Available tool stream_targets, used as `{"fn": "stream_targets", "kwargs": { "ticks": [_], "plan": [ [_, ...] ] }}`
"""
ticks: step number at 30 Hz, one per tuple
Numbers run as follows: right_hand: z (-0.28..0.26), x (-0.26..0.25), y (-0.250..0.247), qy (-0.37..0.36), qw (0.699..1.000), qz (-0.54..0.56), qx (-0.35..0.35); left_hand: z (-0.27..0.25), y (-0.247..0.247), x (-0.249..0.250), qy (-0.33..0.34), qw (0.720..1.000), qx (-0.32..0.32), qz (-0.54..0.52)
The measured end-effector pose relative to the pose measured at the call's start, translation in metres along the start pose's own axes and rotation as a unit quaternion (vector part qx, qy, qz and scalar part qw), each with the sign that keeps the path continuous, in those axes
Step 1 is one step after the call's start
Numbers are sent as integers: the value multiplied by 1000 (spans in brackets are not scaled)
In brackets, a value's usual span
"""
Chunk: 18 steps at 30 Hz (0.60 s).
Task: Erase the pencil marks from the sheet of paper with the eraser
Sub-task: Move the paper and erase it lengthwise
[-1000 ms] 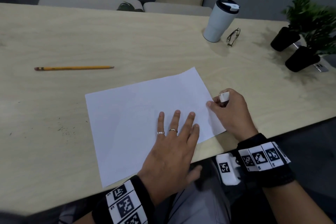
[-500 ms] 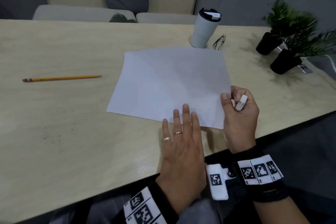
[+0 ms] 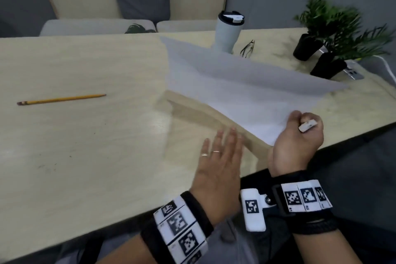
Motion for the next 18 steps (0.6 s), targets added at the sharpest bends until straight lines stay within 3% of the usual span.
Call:
{"fn": "stream_targets", "kwargs": {
  "ticks": [3, 5, 8, 11, 13, 15, 16, 18],
  "plan": [
    [10, 7, -26, 22, 997, -9, 68, 28, 4, 30, 123, 990, -6, 71],
    [17, 12, -47, 49, 992, 1, 117, 44, 6, 37, 134, 984, -45, 105],
    [24, 24, -72, 89, 984, -15, 156, 50, 11, 28, 71, 987, -121, 77],
    [22, 38, -81, 124, 976, -27, 176, 32, 9, -12, -54, 986, -152, 42],
    [20, 47, -82, 154, 972, -21, 177, 20, 1, -41, -165, 973, -150, 53],
    [20, 52, -80, 165, 972, -24, 167, 20, -10, -47, -209, 969, -118, 59],
    [19, 52, -79, 168, 972, -27, 162, 27, -14, -37, -176, 978, -98, 56],
    [18, 53, -76, 169, 973, -26, 152, 45, -10, -4, -39, 994, -93, 38]
  ]
}}
Point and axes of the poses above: each hand's wrist, its own z-axis towards the middle knuckle, its own y-axis out of the palm, x = y × z, the point moved 6 cm from there along z, towards the middle knuckle, and after that the axes turned 8 degrees about -x, right-handed, at the moved point
